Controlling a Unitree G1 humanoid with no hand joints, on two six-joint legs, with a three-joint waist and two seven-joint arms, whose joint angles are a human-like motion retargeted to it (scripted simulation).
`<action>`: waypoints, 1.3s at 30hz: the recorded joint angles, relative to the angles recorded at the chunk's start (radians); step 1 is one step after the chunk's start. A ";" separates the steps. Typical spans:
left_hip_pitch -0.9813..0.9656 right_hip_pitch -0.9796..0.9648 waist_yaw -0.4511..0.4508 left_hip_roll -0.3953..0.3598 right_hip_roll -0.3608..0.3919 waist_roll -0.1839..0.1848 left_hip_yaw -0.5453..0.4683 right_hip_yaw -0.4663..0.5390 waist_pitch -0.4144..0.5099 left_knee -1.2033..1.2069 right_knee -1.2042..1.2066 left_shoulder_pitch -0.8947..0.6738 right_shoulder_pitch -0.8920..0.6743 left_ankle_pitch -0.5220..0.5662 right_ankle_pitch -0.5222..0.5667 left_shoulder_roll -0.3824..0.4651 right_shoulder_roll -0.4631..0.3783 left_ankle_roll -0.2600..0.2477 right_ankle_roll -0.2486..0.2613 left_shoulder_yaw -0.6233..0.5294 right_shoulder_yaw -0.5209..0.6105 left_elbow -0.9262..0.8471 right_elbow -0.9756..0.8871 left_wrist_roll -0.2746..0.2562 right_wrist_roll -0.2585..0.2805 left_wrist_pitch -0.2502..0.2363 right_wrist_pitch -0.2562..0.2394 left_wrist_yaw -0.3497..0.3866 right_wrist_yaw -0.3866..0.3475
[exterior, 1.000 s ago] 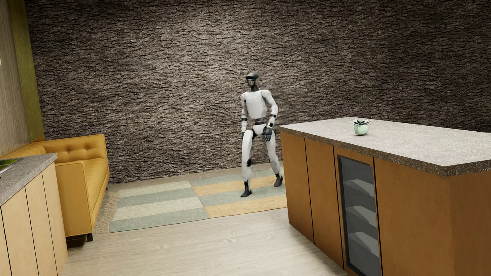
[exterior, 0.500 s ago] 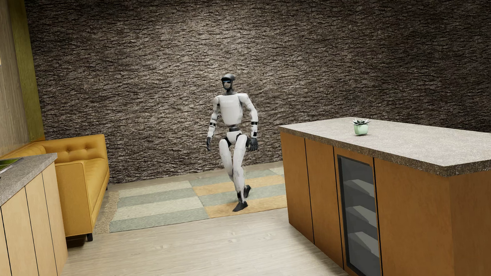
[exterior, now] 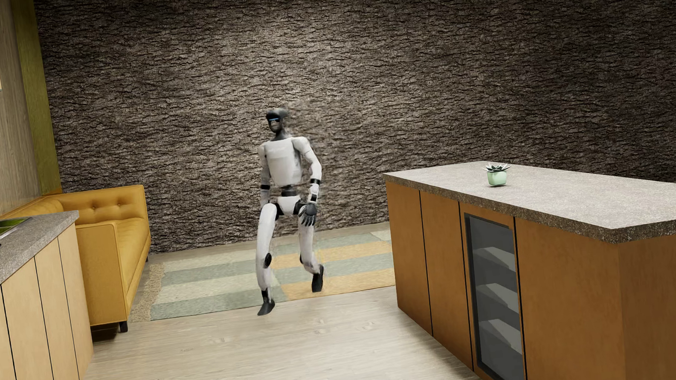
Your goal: Go around the plant
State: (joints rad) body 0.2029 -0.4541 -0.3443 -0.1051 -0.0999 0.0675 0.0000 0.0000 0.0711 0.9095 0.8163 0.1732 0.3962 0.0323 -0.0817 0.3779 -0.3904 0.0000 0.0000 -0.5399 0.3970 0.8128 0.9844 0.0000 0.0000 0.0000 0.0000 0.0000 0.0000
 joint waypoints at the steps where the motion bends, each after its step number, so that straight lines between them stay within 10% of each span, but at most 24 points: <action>1: -0.093 0.043 0.040 0.007 0.001 0.001 0.000 0.000 0.008 0.188 0.026 -0.002 -0.014 0.136 -0.047 -0.008 0.010 0.000 0.000 -0.026 0.006 0.011 0.023 0.000 0.000 0.000 0.000 0.000 0.000; 7: -0.659 0.549 0.360 0.030 -0.079 -0.090 0.000 0.000 0.015 -0.099 -0.224 0.100 -0.023 0.225 -0.216 -0.036 0.023 0.000 0.000 -0.113 0.043 0.085 -0.166 0.000 0.000 0.000 0.000 0.000 0.000; 11: -0.817 0.768 0.593 0.144 -0.092 -0.109 0.000 0.000 0.006 -0.410 -0.250 0.206 -0.094 -0.206 -0.243 0.004 -0.036 0.000 0.000 -0.116 0.055 0.144 -0.235 0.000 0.000 0.000 0.000 0.000 0.000; 12: -0.860 0.803 0.619 0.153 -0.114 -0.130 0.000 0.000 -0.003 -0.366 -0.236 0.233 -0.105 -0.017 -0.174 0.007 -0.036 0.000 0.000 -0.117 0.046 0.178 -0.220 0.000 0.000 0.000 0.000 0.000 0.000; 13: -0.916 0.807 0.609 0.125 -0.141 -0.161 0.000 0.000 -0.013 -0.266 -0.190 0.244 -0.104 0.210 -0.053 0.010 -0.027 0.000 0.000 -0.149 0.019 0.206 -0.207 0.000 0.000 0.000 0.000 0.000 0.000; 15: -0.887 0.704 0.549 0.023 -0.149 -0.205 0.000 0.000 -0.014 -0.139 0.063 0.219 -0.090 0.217 0.220 0.009 -0.004 0.000 0.000 -0.211 0.012 0.255 -0.140 0.000 0.000 0.000 0.000 0.000 0.000; 19: -0.508 0.299 0.375 -0.145 -0.068 -0.187 0.000 0.000 0.031 -0.241 0.534 0.126 -0.078 0.027 -0.119 0.002 0.012 0.000 0.000 -0.133 0.082 0.139 -0.098 0.000 0.000 0.000 0.000 0.000 0.000; 27: 0.147 -0.061 0.037 0.004 -0.087 -0.115 0.000 0.000 0.001 -0.483 -0.303 -0.106 -0.002 -0.422 -0.148 0.033 0.016 0.000 0.000 0.101 0.056 -0.233 -0.122 0.000 0.000 0.000 0.000 0.000 0.000; 32: 0.007 0.007 0.064 0.099 0.062 -0.039 0.000 0.000 -0.017 0.183 0.064 -0.019 -0.046 0.165 -0.147 -0.026 0.034 0.000 0.000 0.034 0.072 -0.064 0.049 0.000 0.000 0.000 0.000 0.000 0.000; 34: -0.217 0.204 0.157 0.065 0.086 -0.069 0.000 0.000 -0.004 0.458 -0.039 0.000 -0.072 0.073 -0.174 -0.026 0.038 0.000 0.000 -0.071 0.079 0.030 0.003 0.000 0.000 0.000 0.000 0.000 0.000; 39: -0.586 0.608 0.425 0.017 0.058 -0.142 0.000 0.000 0.012 -0.200 -0.267 0.168 -0.165 0.255 -0.171 -0.005 0.010 0.000 0.000 -0.128 0.030 0.140 -0.225 0.000 0.000 0.000 0.000 0.000 0.000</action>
State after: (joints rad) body -0.3831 0.1540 0.0809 -0.0880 -0.0414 -0.0744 0.0000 0.0000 0.0827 0.7093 0.5495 0.3410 0.2315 0.2871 -0.2532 0.3729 -0.3804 0.0000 0.0000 -0.6677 0.4269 0.9526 0.7594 0.0000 0.0000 0.0000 0.0000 0.0000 0.0000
